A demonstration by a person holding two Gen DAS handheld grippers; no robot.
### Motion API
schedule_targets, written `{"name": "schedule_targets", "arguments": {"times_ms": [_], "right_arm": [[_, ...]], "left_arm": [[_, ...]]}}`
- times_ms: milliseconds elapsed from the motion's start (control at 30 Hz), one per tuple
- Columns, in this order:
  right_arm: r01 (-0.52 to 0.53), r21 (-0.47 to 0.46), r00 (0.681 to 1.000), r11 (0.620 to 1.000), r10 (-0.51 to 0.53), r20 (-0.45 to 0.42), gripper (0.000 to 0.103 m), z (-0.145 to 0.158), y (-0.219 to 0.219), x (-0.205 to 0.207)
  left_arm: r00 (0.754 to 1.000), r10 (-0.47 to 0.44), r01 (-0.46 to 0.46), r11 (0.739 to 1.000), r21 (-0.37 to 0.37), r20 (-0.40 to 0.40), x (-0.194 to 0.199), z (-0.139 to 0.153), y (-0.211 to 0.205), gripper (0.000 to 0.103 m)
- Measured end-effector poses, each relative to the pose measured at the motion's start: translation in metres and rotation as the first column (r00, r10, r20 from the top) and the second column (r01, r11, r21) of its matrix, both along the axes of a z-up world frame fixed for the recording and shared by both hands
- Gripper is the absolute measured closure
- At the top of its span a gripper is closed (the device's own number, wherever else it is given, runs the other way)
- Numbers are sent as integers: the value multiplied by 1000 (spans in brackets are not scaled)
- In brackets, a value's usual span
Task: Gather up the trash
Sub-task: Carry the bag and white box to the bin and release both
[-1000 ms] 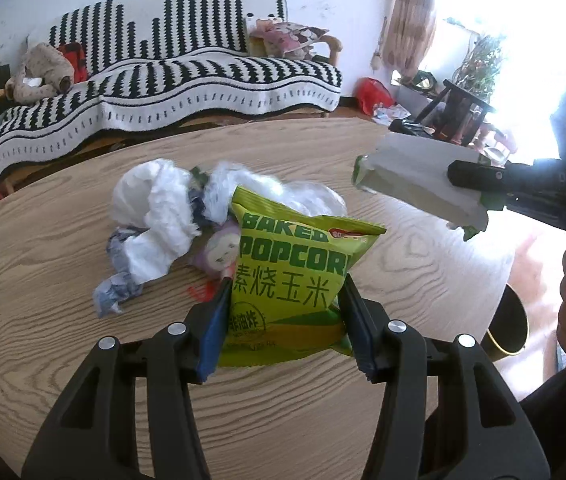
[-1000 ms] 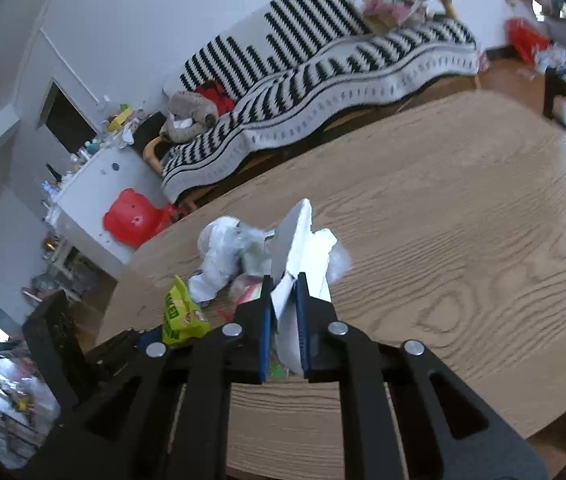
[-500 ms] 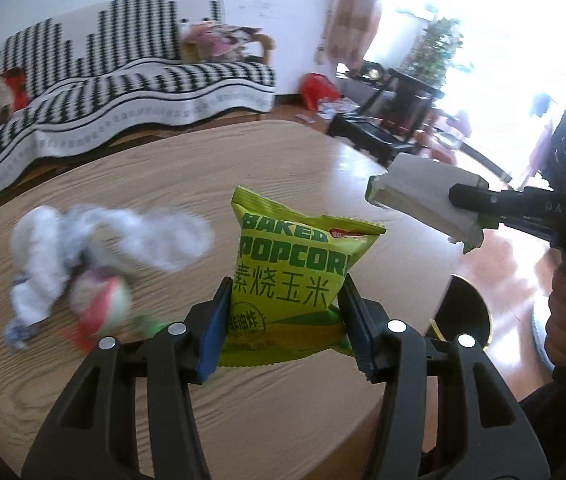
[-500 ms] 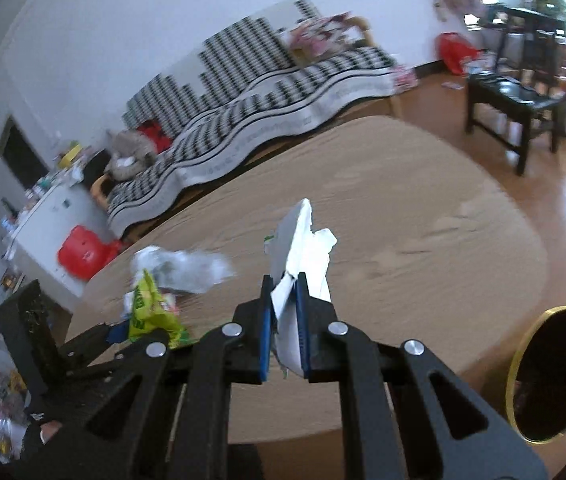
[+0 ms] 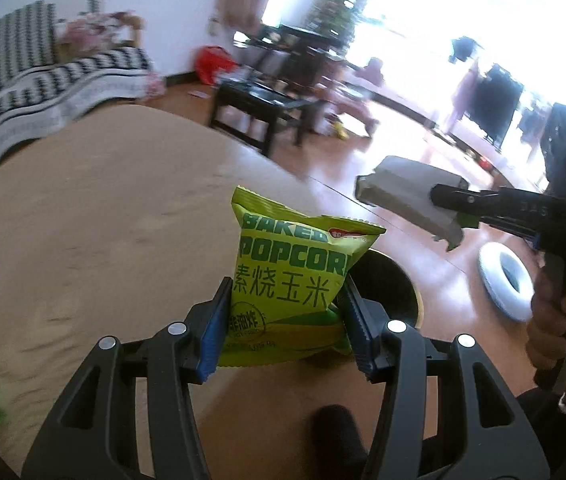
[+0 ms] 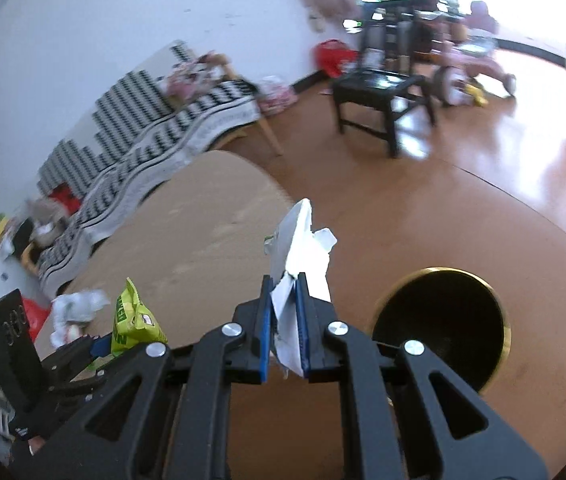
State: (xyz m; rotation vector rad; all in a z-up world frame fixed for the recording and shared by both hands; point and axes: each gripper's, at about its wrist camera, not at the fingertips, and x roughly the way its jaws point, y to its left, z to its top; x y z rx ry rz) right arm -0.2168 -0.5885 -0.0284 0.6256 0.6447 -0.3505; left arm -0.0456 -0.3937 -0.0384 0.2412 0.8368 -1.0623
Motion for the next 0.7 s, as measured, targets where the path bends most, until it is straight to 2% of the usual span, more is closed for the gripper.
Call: {"name": "schedule_targets", "arguments": {"times_ms": [133,300,500,700], "right_arm": [[89,26,995,996,-88,-51,91,-26,-35,-35],[180,79,978,980,-170,-121,91,-61,-71,-67],[233,128,965,964,-213,-150,91,-80,-94,-81],[234,136,964,963,-212,-159,91,-84,-98,-83]], "left_arm": [[995,-91,92,995,29,-35,-27,-22,-53,51],[984,-146,154,985,81,-99,-50,-56,-107,51],[974,-173,192,973,128,-147,-63,-87,-147,51],[971,-181,206,965,162,-156,-60,-105,-162,51]]}}
